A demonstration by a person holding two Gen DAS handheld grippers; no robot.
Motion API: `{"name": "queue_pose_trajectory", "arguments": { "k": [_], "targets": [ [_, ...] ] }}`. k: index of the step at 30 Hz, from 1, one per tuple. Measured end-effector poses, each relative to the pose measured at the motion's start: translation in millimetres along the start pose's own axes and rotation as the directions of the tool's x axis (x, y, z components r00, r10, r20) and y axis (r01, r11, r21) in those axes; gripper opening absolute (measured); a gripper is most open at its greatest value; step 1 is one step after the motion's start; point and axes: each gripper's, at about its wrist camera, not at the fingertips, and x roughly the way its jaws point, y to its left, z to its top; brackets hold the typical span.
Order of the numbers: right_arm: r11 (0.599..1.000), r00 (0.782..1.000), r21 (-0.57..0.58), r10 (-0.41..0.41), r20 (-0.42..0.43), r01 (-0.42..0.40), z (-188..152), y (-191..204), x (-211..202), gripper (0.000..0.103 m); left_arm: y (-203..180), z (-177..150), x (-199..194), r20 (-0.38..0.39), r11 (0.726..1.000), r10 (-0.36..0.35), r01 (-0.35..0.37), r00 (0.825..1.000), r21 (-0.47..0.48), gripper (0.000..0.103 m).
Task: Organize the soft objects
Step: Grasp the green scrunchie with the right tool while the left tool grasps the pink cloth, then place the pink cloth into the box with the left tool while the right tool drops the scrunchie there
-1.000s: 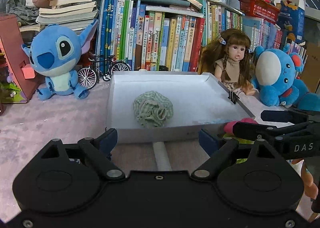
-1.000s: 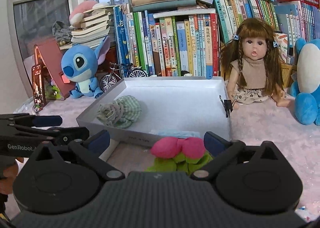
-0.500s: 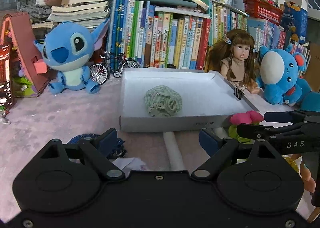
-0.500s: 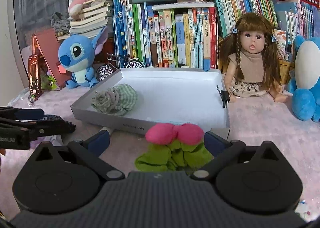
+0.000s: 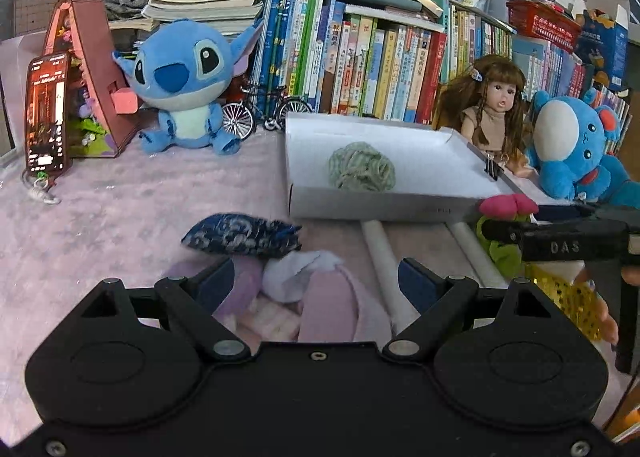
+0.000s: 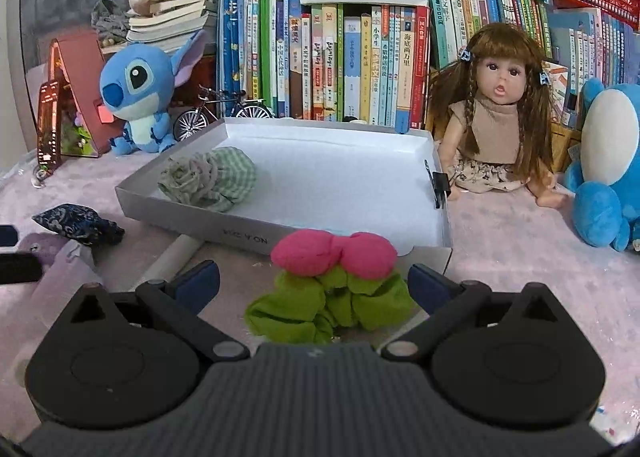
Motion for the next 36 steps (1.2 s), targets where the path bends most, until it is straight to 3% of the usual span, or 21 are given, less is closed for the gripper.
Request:
{"name": "queue_pose_trajectory", "arguments": {
  "k": [7, 11, 16, 20, 22, 23, 25, 26, 28, 31, 36],
  "targets": [
    [0.999, 1.000, 0.023, -0.028, -0.012, 0.028, -2, -3, 7, 0.103, 4, -15, 3, -0.074, 0.998, -0.056, 0.054, 0.996, -0.031, 0.069],
    [0.998, 1.000, 0.051, -0.027, -0.016, 0.028, -2, -6, 10, 0.103, 4, -22, 11, -0.111, 0.996, -0.076, 0.070, 0.991, -0.058, 0.046],
    [0.998, 1.000, 0.064, -0.016, -0.017, 0.018, -2, -7, 13, 0.102, 8, -23, 21, -0.129, 0.986, -0.107, 0.089, 0.986, -0.139, 0.044],
    [0.997, 0.999, 0.073, -0.025, -0.020, 0.026, -3, -7, 16, 0.098, 11, -21, 29, -0.127, 0.978, -0.119, 0.094, 0.985, -0.188, 0.048],
    [0.996, 0.999, 0.077, -0.035, -0.023, 0.036, -3, -7, 17, 0.091, 9, -21, 33, -0.131, 0.977, -0.113, 0.087, 0.985, -0.193, 0.048],
    [0.996, 0.999, 0.078, -0.040, -0.025, 0.042, -4, -7, 18, 0.087, 8, -21, 34, -0.131, 0.979, -0.112, 0.086, 0.985, -0.187, 0.045],
    [0.994, 0.998, 0.082, -0.065, -0.022, 0.066, -4, -7, 18, 0.068, 4, -19, 34, -0.127, 0.983, -0.099, 0.077, 0.987, -0.169, 0.036],
    [0.993, 0.997, 0.089, -0.071, -0.025, 0.073, -5, -8, 17, 0.065, 2, -18, 33, -0.121, 0.985, -0.097, 0.077, 0.988, -0.157, 0.029],
    [0.992, 0.998, 0.112, -0.063, -0.020, 0.065, -6, -10, 15, 0.057, -4, -15, 28, -0.112, 0.990, -0.079, 0.065, 0.991, -0.125, 0.026],
    [0.992, 0.998, 0.105, -0.069, -0.002, 0.069, -6, -10, 9, 0.051, -14, -11, 17, -0.076, 0.997, -0.050, 0.045, 0.996, -0.062, 0.025],
    [0.994, 0.998, 0.094, -0.061, 0.026, 0.059, -1, -9, -2, 0.046, -18, 2, 4, -0.029, 0.997, -0.071, 0.070, 0.997, -0.045, 0.025]
  ]
}}
